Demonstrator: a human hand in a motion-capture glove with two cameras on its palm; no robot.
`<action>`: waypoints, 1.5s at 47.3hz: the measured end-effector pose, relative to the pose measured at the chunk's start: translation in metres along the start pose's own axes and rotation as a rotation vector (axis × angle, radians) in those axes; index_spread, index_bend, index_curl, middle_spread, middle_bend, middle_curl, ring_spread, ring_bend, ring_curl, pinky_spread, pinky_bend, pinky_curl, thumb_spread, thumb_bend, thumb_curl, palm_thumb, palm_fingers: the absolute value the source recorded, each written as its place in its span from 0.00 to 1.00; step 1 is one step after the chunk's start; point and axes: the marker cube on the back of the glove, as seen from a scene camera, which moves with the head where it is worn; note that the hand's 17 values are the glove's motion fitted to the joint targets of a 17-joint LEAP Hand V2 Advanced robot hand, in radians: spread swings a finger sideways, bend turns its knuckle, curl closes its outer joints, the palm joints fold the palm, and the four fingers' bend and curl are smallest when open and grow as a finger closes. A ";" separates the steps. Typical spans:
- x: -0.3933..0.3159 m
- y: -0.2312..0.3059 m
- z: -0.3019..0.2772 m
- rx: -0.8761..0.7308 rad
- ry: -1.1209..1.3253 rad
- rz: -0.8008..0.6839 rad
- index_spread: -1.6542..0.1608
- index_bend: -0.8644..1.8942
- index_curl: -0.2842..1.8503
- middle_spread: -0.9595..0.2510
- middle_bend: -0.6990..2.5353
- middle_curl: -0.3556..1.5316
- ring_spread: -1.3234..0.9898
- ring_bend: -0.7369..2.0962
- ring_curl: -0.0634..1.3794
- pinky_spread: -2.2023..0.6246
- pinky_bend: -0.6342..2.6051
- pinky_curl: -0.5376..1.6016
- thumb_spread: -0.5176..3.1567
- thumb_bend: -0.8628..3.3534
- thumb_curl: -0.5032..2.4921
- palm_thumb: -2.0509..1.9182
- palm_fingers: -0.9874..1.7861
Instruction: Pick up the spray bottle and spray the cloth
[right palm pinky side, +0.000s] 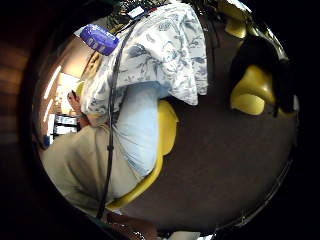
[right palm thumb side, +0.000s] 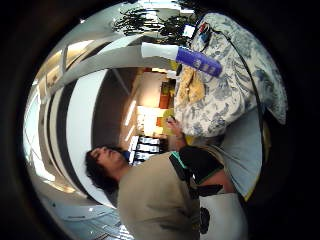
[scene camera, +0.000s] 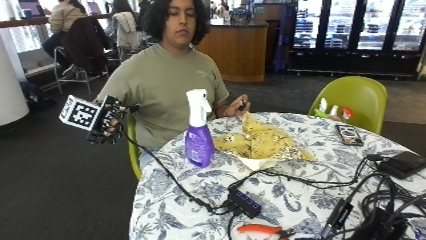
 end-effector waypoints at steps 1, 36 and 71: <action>-0.001 0.001 0.001 -0.003 0.013 0.003 0.69 0.35 0.28 0.74 0.29 0.40 0.54 0.43 0.29 0.85 0.35 0.44 0.40 0.19 0.31 0.67 0.39; -0.080 -0.214 0.096 0.194 -0.299 -0.240 0.71 0.35 0.23 0.79 0.30 0.38 0.55 0.44 0.27 0.85 0.34 0.42 0.39 0.20 0.29 0.70 0.45; -0.143 -0.316 0.097 0.020 -0.366 -0.347 0.77 0.39 0.26 0.69 0.34 0.43 0.50 0.46 0.31 0.73 0.32 0.41 0.31 0.20 0.35 0.79 0.77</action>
